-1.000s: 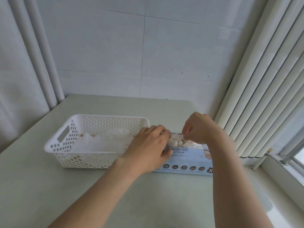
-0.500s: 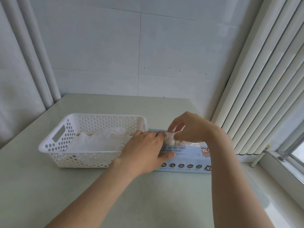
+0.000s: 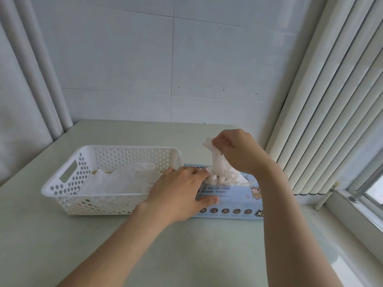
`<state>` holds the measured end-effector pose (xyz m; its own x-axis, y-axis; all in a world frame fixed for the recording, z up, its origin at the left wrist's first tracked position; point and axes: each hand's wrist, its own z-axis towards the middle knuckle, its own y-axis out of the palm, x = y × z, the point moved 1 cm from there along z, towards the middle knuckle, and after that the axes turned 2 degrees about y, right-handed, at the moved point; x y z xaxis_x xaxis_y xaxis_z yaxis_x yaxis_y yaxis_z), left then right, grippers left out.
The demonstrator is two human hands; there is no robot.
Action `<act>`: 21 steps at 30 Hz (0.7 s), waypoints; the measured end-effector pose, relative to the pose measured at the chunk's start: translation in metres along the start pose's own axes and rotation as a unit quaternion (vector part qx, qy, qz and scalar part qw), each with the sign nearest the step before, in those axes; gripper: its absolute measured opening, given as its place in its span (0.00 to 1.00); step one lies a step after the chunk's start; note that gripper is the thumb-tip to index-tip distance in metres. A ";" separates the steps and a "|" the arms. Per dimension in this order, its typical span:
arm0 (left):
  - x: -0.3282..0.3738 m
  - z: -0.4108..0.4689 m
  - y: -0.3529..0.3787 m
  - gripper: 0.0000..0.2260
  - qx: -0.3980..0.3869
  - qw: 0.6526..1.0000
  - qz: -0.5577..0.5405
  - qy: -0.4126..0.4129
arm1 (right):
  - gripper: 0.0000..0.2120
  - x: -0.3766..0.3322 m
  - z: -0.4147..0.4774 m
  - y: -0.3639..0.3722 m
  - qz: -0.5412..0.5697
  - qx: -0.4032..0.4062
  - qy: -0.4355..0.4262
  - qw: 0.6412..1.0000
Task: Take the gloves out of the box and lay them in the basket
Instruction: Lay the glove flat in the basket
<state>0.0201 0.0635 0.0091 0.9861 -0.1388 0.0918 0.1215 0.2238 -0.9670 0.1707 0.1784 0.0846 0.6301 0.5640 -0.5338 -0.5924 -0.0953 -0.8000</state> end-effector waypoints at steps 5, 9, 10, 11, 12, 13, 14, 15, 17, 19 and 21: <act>0.001 0.000 -0.002 0.30 -0.011 1.000 0.008 -0.004 | 0.20 -0.006 0.000 0.000 0.048 0.051 0.005 0.998; 0.001 0.000 -0.004 0.29 -0.025 1.000 0.000 -0.007 | 0.19 -0.009 0.001 0.002 0.122 0.088 0.024 0.988; 0.002 0.000 -0.005 0.28 -0.028 1.000 0.001 -0.007 | 0.19 -0.010 0.002 0.002 0.144 0.099 0.025 0.984; 0.002 0.000 -0.005 0.28 -0.028 1.000 0.003 -0.006 | 0.18 -0.011 0.002 0.002 0.163 0.112 0.024 0.980; 0.003 0.000 -0.006 0.28 -0.029 1.000 0.005 -0.006 | 0.18 -0.013 0.002 0.002 0.181 0.126 0.018 0.975; 0.003 0.000 -0.006 0.28 -0.031 0.999 0.005 -0.006 | 0.18 -0.015 0.002 0.002 0.203 0.141 0.013 0.969; 0.003 0.000 -0.006 0.28 -0.033 0.999 0.002 -0.007 | 0.18 -0.018 0.001 0.002 0.225 0.156 0.007 0.962; 0.003 0.001 -0.006 0.28 -0.035 0.999 0.001 -0.008 | 0.19 -0.019 0.000 0.001 0.245 0.171 0.004 0.954; 0.002 0.000 -0.005 0.29 -0.036 0.999 -0.006 -0.009 | 0.18 -0.023 -0.001 0.000 0.272 0.195 -0.003 0.942; 0.002 -0.001 -0.007 0.29 -0.024 0.998 -0.053 -0.014 | 0.18 -0.027 -0.003 -0.001 0.296 0.215 -0.011 0.931; 0.001 -0.001 -0.012 0.28 -0.007 0.990 -0.135 -0.030 | 0.18 -0.032 -0.005 -0.003 0.322 0.239 -0.012 0.916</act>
<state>0.0196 0.0595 0.0206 0.9227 -0.1335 0.3617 0.3811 0.1733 -0.9082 0.1547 0.1562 0.1023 0.0643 0.5349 -0.8425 -0.9933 -0.0473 -0.1058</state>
